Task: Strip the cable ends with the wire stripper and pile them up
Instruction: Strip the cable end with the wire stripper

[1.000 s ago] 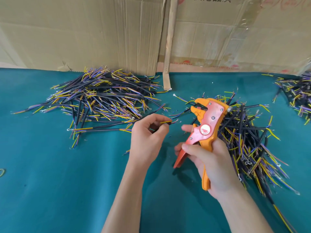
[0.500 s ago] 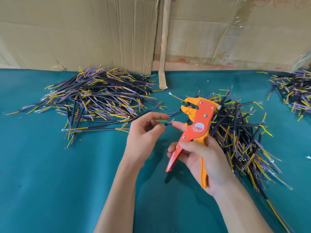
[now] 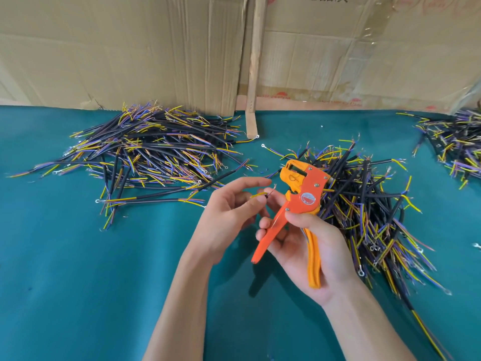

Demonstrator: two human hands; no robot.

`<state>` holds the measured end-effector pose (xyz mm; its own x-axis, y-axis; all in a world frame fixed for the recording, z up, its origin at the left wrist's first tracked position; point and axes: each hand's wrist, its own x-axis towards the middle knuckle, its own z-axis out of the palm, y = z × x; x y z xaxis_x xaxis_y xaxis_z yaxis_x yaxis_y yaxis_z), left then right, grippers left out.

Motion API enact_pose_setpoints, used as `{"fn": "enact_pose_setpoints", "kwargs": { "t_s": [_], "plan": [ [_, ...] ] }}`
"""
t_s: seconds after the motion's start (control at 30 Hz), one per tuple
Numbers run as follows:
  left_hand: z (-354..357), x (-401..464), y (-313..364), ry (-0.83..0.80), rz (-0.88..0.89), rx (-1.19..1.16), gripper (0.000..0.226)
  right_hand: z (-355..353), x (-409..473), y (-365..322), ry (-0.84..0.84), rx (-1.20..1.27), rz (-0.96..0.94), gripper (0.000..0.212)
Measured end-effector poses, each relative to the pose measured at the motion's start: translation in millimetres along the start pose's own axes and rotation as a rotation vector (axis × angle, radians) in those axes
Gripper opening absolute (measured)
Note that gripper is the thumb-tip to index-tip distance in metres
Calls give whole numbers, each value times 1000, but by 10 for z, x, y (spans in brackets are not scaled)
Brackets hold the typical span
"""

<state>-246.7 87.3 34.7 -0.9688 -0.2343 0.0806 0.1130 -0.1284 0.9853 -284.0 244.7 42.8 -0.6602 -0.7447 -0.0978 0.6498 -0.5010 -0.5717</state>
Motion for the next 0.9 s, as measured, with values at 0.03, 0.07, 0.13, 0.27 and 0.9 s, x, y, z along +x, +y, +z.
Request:
{"fn": "enact_pose_setpoints", "kwargs": {
  "t_s": [0.03, 0.07, 0.13, 0.27, 0.9],
  "plan": [
    [3, 2, -10, -17, -19, -20, 26, 7, 0, 14, 2, 10, 10, 68],
    [6, 2, -18, -30, -29, -49, 26, 15, -4, 28, 5, 12, 19, 67],
    [5, 6, -28, -35, -31, -91, 27, 24, -1, 46, 12, -13, 24, 61],
    [6, 24, -39, -55, -9, -61, 25, 8, 6, 30, 21, -125, -12, 39],
    [27, 17, 33, 7, 58, 182, 30, -14, 13, 14, 127, -307, -140, 55]
  ]
}}
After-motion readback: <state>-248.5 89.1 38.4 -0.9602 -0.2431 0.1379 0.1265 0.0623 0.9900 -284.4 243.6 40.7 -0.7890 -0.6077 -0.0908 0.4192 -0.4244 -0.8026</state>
